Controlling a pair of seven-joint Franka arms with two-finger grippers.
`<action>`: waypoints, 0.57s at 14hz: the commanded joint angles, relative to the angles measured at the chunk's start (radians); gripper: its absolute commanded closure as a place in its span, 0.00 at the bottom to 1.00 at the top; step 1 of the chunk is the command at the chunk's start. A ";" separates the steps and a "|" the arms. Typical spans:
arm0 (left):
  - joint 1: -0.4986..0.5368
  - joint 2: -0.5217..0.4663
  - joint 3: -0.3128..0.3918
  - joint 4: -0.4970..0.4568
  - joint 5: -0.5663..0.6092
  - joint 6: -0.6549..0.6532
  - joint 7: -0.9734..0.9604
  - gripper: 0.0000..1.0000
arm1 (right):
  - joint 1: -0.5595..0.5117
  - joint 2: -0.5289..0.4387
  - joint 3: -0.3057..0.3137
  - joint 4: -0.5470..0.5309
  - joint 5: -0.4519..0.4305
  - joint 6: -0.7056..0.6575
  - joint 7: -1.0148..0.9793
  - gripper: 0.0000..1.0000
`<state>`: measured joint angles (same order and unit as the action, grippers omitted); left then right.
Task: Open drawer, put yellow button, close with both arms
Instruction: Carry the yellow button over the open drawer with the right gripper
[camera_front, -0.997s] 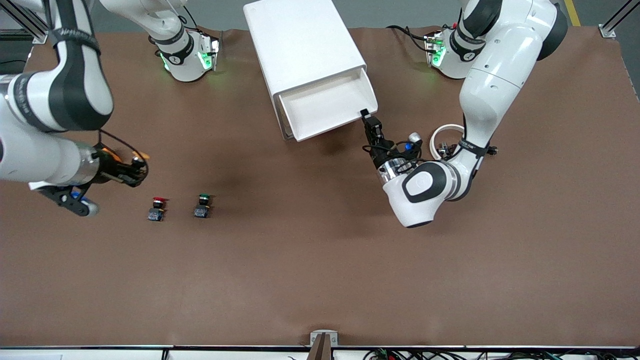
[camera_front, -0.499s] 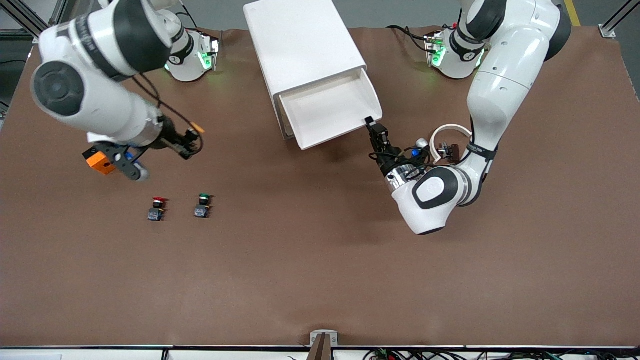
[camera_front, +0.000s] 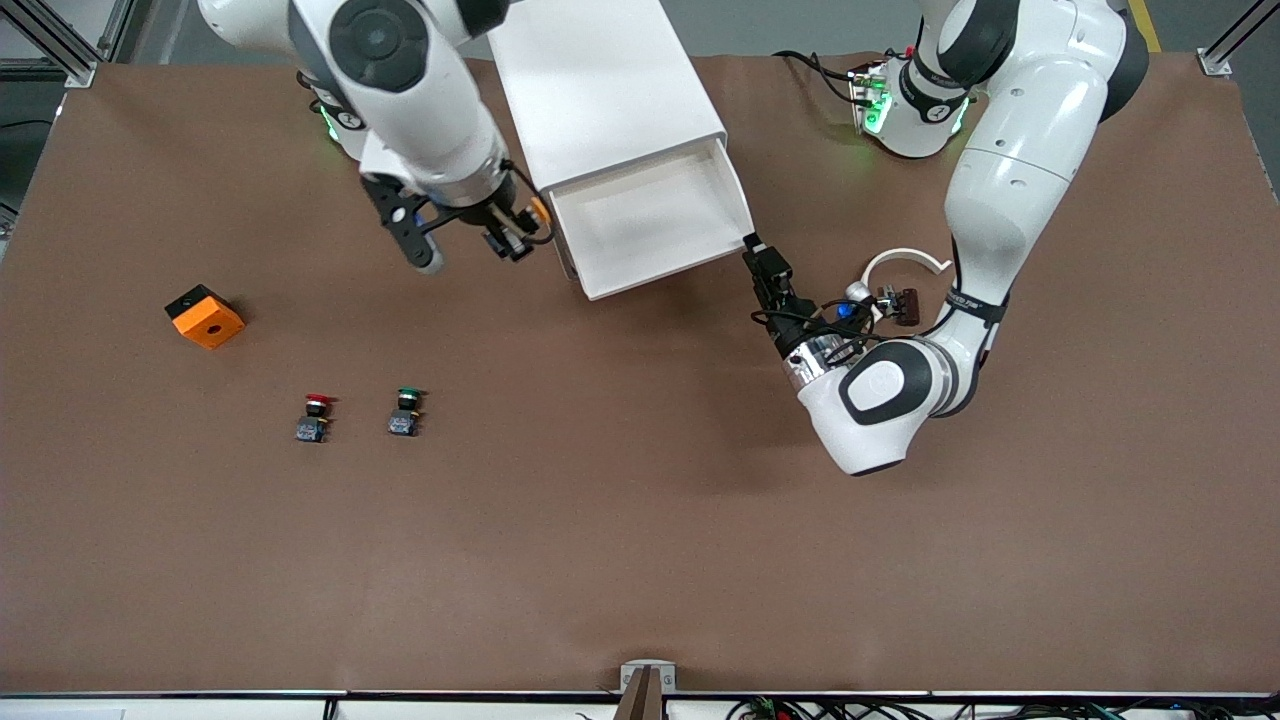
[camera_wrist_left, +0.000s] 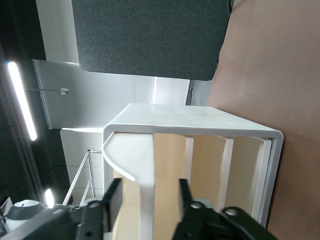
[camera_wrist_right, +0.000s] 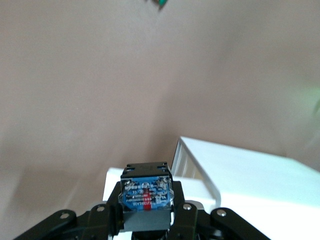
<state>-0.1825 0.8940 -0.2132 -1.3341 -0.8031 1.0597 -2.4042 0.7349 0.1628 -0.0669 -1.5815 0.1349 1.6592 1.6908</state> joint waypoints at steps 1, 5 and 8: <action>-0.005 0.016 0.003 0.024 0.009 -0.021 -0.004 0.00 | 0.089 -0.005 -0.014 0.003 0.003 0.007 0.162 1.00; -0.005 0.017 0.003 0.024 0.005 -0.021 -0.004 0.00 | 0.195 0.018 -0.016 0.003 -0.009 0.033 0.344 1.00; -0.002 0.016 0.003 0.024 0.005 -0.018 -0.003 0.00 | 0.219 0.064 -0.016 0.005 -0.011 0.086 0.424 1.00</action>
<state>-0.1829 0.8966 -0.2132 -1.3343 -0.8031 1.0584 -2.4042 0.9330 0.1939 -0.0684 -1.5846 0.1330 1.7229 2.0702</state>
